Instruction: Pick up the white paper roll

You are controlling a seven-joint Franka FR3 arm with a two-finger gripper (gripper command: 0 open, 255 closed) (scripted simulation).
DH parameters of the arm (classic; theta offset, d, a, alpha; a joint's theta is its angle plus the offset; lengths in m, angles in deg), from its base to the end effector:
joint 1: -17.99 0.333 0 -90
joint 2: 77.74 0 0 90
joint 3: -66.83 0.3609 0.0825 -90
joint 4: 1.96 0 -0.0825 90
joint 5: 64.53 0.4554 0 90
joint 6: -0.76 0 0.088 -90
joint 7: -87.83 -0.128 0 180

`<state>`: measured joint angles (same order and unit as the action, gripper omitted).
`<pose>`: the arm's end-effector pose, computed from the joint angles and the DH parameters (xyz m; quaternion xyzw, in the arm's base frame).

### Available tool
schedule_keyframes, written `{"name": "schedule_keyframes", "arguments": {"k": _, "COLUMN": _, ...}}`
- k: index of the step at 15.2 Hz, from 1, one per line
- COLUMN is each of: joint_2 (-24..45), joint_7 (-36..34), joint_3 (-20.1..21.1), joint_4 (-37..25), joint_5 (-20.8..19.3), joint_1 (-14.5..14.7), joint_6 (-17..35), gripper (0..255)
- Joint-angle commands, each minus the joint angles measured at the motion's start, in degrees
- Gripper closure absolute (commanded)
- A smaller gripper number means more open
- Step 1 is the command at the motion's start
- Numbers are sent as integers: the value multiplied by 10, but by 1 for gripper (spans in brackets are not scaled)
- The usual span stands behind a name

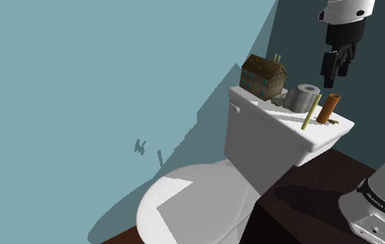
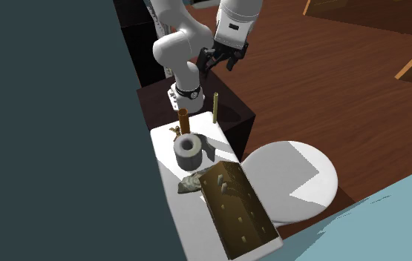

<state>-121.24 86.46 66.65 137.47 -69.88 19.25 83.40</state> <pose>0.3294 -0.0068 0.5424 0.9922 -0.0025 -0.1146 0.0481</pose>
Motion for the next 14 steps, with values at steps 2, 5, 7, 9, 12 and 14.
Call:
{"name": "schedule_keyframes", "arguments": {"k": 2, "joint_2": 2, "joint_7": 6, "joint_3": -11, "joint_4": 9, "joint_5": -6, "joint_1": -5, "joint_6": 23, "gripper": 0}}
{"name": "schedule_keyframes", "arguments": {"k": 5, "joint_2": 13, "joint_7": 24, "joint_3": -43, "joint_4": 31, "joint_5": -24, "joint_1": -21, "joint_6": 93, "gripper": 0}}
{"name": "schedule_keyframes", "arguments": {"k": 7, "joint_2": 25, "joint_7": 36, "joint_3": -65, "joint_4": 42, "joint_5": -33, "joint_1": -30, "joint_6": 141, "gripper": 0}}
{"name": "schedule_keyframes", "arguments": {"k": 9, "joint_2": 41, "joint_7": 49, "joint_3": -88, "joint_4": 50, "joint_5": -41, "joint_1": -39, "joint_6": 189, "gripper": 0}}
{"name": "schedule_keyframes", "arguments": {"k": 12, "joint_2": 72, "joint_7": 69, "joint_3": -124, "joint_4": 56, "joint_5": -47, "joint_1": -50, "joint_6": 262, "gripper": 0}}
{"name": "schedule_keyframes", "arguments": {"k": 14, "joint_2": 96, "joint_7": 84, "joint_3": -148, "joint_4": 56, "joint_5": -48, "joint_1": -55, "joint_6": 310, "gripper": 0}}
